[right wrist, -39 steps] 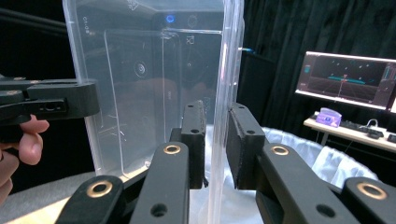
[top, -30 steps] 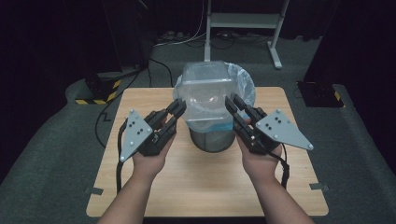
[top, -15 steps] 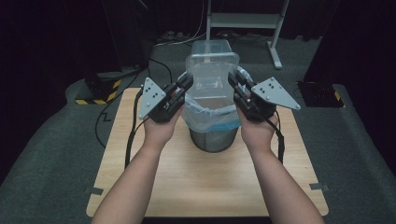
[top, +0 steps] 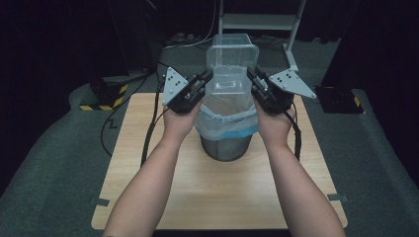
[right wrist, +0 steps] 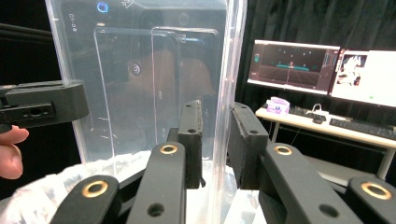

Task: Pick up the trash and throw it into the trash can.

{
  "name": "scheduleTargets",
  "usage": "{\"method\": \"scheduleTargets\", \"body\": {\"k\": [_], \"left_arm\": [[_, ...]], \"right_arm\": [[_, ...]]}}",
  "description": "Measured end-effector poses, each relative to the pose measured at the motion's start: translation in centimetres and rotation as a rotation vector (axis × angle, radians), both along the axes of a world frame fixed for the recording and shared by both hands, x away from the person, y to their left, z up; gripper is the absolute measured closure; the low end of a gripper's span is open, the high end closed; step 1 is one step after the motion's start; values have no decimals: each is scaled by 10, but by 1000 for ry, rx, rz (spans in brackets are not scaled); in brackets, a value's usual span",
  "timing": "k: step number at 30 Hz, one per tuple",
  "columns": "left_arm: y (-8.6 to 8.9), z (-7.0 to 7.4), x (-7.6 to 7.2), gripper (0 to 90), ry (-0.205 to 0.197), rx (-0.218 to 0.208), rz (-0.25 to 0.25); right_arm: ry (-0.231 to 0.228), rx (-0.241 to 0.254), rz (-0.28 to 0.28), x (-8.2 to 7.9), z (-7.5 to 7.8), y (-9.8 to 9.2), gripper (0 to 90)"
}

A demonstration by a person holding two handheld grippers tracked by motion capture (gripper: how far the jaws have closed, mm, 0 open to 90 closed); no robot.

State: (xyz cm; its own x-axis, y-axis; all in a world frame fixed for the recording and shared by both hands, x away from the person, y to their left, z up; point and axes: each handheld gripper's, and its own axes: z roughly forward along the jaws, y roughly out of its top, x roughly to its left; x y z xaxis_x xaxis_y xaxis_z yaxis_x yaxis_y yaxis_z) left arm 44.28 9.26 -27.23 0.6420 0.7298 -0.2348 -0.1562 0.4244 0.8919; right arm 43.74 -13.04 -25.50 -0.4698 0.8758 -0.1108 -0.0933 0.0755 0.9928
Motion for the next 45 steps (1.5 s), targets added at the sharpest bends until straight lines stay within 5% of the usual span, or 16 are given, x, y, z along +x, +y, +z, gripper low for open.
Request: {"method": "scheduleTargets", "body": {"k": [6, 10, 15, 27, 37, 45], "left_arm": [[-2, -7, 8, 800, 53, 19, 20], [-3, -8, 12, 506, 119, 7, 30], [0, -15, 5, 427, 93, 11, 27], [35, -38, -50, 406, 91, 34, 81], [63, -80, -88, 387, 204, 91, 110], [81, -140, -98, 366, 359, 164, 129]], "right_arm": [[39, -26, 2, 12, -8, 1, 732], [77, -25, 24, 16, -9, 0, 501], [86, -20, 42, 10, -16, -3, 456], [91, -41, 75, -28, -38, -22, 424], [134, -79, 62, -60, -73, -39, 391], [225, -121, 42, -71, -124, -47, 393]]}}
